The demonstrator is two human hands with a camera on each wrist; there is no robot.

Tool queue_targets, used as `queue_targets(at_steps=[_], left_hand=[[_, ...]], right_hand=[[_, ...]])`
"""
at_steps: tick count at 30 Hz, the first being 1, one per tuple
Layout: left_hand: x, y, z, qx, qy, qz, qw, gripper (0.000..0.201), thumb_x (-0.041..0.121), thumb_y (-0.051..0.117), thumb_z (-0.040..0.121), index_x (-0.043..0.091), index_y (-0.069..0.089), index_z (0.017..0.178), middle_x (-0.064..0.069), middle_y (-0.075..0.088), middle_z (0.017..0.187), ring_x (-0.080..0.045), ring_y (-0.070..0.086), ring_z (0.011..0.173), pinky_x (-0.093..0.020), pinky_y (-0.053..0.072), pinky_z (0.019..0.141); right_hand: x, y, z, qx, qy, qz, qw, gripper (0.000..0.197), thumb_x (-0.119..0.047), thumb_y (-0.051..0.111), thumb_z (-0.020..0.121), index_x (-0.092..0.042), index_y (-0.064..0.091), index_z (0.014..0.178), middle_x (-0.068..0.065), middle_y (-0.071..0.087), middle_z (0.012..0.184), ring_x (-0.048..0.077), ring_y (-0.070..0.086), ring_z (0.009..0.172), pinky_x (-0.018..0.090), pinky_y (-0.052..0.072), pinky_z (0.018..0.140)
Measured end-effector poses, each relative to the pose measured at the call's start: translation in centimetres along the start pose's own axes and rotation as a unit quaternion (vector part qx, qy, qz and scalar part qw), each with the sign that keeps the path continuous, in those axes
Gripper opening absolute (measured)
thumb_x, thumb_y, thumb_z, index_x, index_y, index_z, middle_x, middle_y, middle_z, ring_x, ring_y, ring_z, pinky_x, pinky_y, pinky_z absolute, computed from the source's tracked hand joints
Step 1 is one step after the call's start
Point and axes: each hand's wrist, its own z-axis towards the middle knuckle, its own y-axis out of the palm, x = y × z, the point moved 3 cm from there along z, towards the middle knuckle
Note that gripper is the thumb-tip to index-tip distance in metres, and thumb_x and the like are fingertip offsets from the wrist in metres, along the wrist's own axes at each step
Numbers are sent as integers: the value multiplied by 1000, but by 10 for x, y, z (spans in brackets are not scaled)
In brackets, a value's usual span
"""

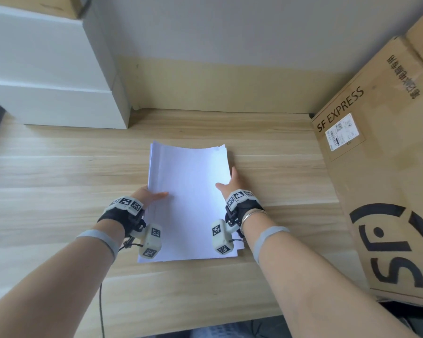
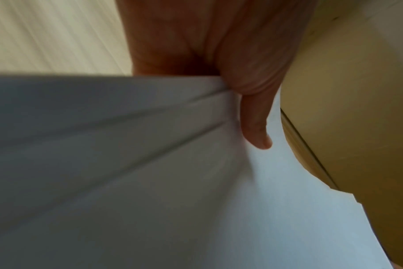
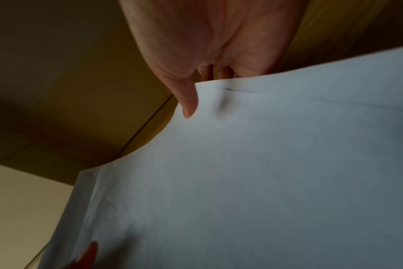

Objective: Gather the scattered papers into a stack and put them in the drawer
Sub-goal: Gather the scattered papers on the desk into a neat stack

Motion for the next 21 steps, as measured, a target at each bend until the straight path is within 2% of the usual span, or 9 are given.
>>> queue_targets(at_steps=[1,5,10,12,14,16,17,19,21], left_hand=[[0,2,1,-14,3,-9,1000,52,32,66,84,-4,58,120,-25,68,101,-38,66,92,-45,54,81],[-7,6,22,-27,3,-50,998,53,24,75,76,-3,60,119,-22,66,114,-38,64,107,-47,49,97],[6,3,14,-21,18,-89,996,47,25,77,74,-1,63,110,-22,68,111,-38,65,104,-49,49,98],[12,-2,16,-17,37,-106,994,54,29,80,69,-1,64,111,-22,69,110,-38,66,102,-50,50,97],[13,-8,35,-6,63,-125,990,76,43,85,52,2,63,113,-21,69,110,-37,67,100,-50,51,94],[30,-16,27,-2,90,-144,985,95,54,86,39,3,60,115,-19,69,110,-35,67,99,-49,53,92],[43,-21,10,1,102,-149,984,89,52,85,46,1,57,113,-16,68,108,-33,66,97,-46,54,89],[64,-29,-17,17,119,-138,983,54,38,78,70,3,55,103,-14,64,94,-29,62,85,-34,54,76],[80,-34,-28,24,148,-161,976,25,24,72,79,7,59,92,-16,66,90,-27,61,76,-30,52,71]], right_hand=[[0,3,0,-7,-2,-10,1000,85,-21,57,87,-19,-1,150,6,17,157,25,28,141,38,27,114],[4,8,0,-18,-14,-103,994,90,-33,57,88,-19,-7,150,7,6,158,22,16,145,36,19,116],[7,-9,9,19,6,-17,1000,90,-29,59,88,-15,-4,150,6,11,158,23,19,145,35,18,118],[4,-20,12,32,2,58,998,79,-24,60,88,-10,12,149,10,27,153,26,32,139,36,26,115],[-4,-31,13,47,-25,118,992,56,-15,60,88,0,37,137,17,49,138,30,50,125,38,38,107],[-17,-45,8,65,-57,156,984,40,-9,59,87,2,49,124,20,58,125,28,58,110,40,43,102],[-24,-52,5,72,-76,172,979,37,-7,59,87,3,51,121,20,60,121,24,58,103,38,45,99],[-40,-68,-3,82,-112,204,969,35,-2,59,86,3,52,120,18,61,116,18,55,95,30,47,86],[-53,-81,-11,93,-146,237,956,36,6,58,84,5,52,120,16,61,109,17,57,88,18,50,71]])
